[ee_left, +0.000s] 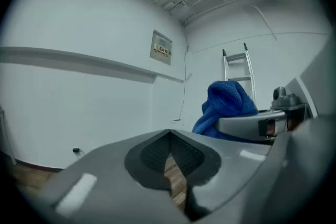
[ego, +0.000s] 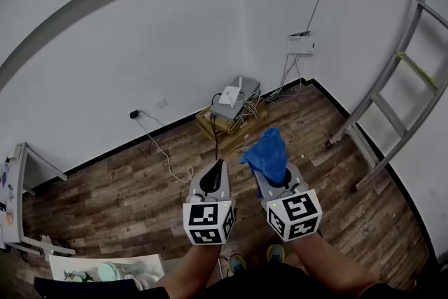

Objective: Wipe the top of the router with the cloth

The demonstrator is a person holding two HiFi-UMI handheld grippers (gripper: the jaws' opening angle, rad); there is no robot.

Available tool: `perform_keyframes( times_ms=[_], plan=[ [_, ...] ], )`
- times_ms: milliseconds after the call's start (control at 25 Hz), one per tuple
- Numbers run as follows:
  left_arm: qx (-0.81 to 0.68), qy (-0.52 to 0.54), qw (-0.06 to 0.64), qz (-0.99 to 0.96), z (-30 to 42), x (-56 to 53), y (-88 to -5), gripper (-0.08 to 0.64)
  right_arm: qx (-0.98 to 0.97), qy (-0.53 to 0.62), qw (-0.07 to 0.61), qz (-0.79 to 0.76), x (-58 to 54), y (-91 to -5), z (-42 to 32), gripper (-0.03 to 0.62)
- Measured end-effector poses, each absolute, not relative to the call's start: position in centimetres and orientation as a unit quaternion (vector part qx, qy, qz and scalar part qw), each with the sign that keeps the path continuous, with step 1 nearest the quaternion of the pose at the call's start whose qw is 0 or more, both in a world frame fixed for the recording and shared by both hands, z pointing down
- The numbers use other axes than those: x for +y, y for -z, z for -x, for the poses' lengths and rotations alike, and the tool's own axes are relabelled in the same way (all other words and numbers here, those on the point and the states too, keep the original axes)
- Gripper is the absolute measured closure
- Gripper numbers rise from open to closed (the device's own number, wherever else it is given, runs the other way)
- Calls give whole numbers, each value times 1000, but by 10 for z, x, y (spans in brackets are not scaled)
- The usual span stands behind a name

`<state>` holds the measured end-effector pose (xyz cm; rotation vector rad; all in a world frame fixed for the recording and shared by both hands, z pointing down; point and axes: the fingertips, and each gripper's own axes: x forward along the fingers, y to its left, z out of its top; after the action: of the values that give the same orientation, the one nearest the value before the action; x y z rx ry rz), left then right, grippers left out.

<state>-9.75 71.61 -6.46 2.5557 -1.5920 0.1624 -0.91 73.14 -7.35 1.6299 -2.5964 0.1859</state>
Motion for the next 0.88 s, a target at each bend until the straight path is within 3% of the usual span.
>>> perform_keyframes(
  times_ms=[880],
  plan=[
    [-550, -48, 87, -829, 25, 664, 52, 558, -876, -73, 43, -475, 670, 52, -79, 488]
  ],
)
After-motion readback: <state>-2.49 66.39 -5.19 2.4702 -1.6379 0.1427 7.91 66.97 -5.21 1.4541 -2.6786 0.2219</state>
